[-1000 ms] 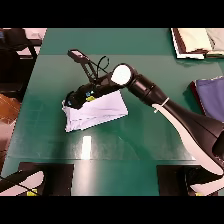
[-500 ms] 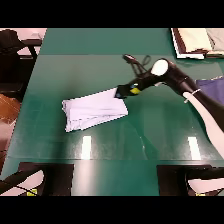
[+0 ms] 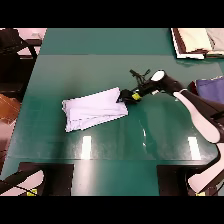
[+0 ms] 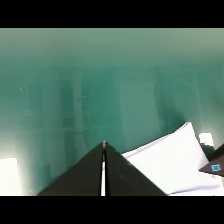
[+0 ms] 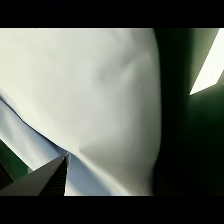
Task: Fold the shirts.
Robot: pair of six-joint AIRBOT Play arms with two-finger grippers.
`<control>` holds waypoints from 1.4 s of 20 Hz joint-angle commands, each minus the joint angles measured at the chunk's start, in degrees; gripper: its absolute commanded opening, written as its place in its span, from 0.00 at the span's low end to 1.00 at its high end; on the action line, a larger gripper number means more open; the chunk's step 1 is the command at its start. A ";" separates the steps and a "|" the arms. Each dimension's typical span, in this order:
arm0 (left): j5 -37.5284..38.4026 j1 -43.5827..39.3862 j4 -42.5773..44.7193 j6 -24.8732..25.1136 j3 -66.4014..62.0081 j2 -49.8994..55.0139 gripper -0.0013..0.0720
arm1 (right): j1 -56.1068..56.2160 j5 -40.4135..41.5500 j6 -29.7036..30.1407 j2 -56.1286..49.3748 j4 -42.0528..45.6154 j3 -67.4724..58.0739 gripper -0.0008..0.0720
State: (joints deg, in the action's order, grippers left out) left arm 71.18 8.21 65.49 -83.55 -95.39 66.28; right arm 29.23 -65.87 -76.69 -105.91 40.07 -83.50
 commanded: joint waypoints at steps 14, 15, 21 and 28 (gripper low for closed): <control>1.09 -8.41 -3.65 1.36 0.00 0.02 0.05 | -11.58 -1.44 -9.97 6.86 19.02 -17.46 0.04; 0.17 -10.60 -3.65 1.46 0.00 0.02 0.05 | -15.32 -2.47 -10.84 9.51 21.94 -17.46 0.04; -4.81 -18.80 -3.74 1.46 0.00 0.02 0.05 | -37.42 -6.29 -11.78 20.72 28.06 -17.46 0.04; -4.72 -19.17 -3.93 1.44 0.00 0.02 0.06 | -53.53 -4.04 -10.67 22.67 27.93 -17.46 0.04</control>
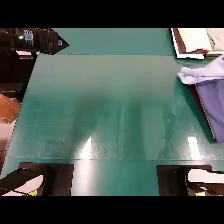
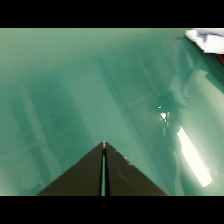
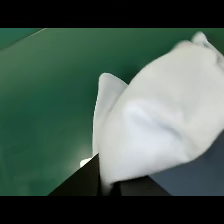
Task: Fold the shirts.
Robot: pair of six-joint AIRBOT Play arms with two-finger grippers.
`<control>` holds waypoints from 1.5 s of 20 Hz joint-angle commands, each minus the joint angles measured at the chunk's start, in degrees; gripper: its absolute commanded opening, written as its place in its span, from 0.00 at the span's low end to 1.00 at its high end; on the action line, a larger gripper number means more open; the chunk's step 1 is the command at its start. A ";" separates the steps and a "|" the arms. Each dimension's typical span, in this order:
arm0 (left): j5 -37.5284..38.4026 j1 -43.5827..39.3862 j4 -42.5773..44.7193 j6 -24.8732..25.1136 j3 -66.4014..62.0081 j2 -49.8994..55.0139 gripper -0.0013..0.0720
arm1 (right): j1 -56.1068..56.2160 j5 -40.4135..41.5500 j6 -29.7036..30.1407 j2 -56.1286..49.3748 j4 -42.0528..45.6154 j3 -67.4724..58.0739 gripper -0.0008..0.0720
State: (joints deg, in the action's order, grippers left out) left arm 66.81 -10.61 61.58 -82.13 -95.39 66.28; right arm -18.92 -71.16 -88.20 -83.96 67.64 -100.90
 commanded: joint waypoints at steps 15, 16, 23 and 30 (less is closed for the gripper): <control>1.20 -0.35 0.00 -0.07 0.00 0.02 0.06 | -11.21 -4.90 9.20 4.55 0.61 -10.14 0.04; 1.51 -0.35 -0.02 -0.02 0.00 0.02 0.06 | -11.89 -6.45 9.20 5.86 2.89 -7.48 0.04; 3.32 -0.35 -0.02 0.09 0.00 0.02 0.06 | -20.92 -8.74 9.20 18.16 16.48 19.23 0.04; 3.80 -0.35 -0.02 0.07 0.00 0.02 0.06 | -30.29 -6.54 9.14 21.00 16.44 35.39 0.84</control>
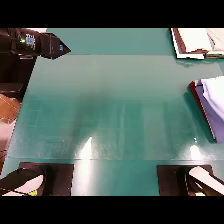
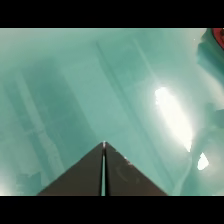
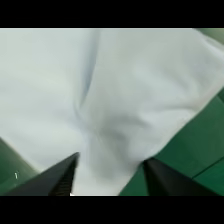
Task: Fold the shirts.
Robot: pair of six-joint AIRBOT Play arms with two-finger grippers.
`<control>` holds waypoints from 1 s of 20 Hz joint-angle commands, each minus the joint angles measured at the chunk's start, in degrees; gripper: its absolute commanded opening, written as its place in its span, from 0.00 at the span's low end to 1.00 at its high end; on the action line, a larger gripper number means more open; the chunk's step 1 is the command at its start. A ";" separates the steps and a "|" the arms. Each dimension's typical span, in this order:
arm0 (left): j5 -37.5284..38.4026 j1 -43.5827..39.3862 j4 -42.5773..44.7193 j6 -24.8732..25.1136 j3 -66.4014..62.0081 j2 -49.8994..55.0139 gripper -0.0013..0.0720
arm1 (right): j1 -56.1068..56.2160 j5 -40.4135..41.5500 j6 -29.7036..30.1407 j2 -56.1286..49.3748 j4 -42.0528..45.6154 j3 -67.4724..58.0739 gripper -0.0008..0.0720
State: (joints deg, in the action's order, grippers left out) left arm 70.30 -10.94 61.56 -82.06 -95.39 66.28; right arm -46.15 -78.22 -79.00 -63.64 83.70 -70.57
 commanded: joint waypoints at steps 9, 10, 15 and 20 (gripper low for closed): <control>-0.87 0.00 0.24 0.02 -0.02 0.00 0.06 | 11.76 0.92 -2.16 -0.17 -31.01 -9.27 0.91; -0.72 0.00 0.57 0.00 -0.02 0.00 0.06 | 16.70 1.88 -2.14 -0.17 -31.56 -10.36 0.91; -0.90 0.00 0.50 -0.02 -0.02 -0.04 0.06 | 39.85 9.11 -1.88 -0.20 -31.06 -11.58 0.61; -0.90 0.00 0.48 -0.02 -0.02 -0.04 0.06 | 50.53 12.31 0.20 -0.17 -31.06 -11.58 0.04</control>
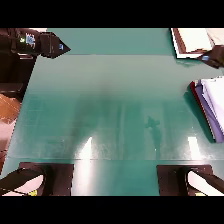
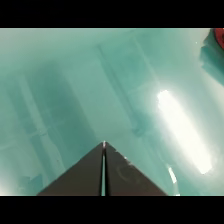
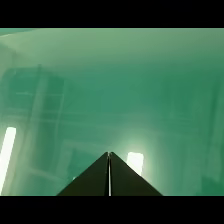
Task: Fold the shirts.
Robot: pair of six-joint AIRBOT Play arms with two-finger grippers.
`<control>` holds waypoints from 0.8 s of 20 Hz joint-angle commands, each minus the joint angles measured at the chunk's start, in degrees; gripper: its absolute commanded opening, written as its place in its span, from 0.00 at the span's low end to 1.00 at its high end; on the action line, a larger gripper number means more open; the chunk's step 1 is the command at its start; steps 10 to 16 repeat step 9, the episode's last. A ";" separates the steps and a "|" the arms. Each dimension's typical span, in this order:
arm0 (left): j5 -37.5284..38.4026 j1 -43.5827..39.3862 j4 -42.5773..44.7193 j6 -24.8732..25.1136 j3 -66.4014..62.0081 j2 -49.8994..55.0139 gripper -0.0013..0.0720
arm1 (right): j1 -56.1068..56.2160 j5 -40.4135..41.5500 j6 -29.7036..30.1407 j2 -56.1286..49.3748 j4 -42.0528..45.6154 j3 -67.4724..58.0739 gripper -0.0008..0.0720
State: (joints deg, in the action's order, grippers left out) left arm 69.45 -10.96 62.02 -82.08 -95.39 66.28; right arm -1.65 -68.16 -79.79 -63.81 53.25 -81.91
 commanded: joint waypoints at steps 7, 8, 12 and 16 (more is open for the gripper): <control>-0.04 0.00 0.02 0.00 -0.02 -0.04 0.06 | 7.04 2.19 0.98 0.00 -0.68 -0.24 0.04; -0.04 0.02 0.02 0.00 -0.02 -0.04 0.06 | 7.04 2.19 0.98 0.00 -0.68 -0.24 0.04; -0.04 0.02 0.02 0.00 -0.02 -0.04 0.06 | 7.04 2.19 0.98 0.00 -0.68 -0.24 0.04; -0.04 0.02 0.02 0.00 -0.02 -0.04 0.06 | 7.04 2.19 0.98 0.00 -0.68 -0.24 0.04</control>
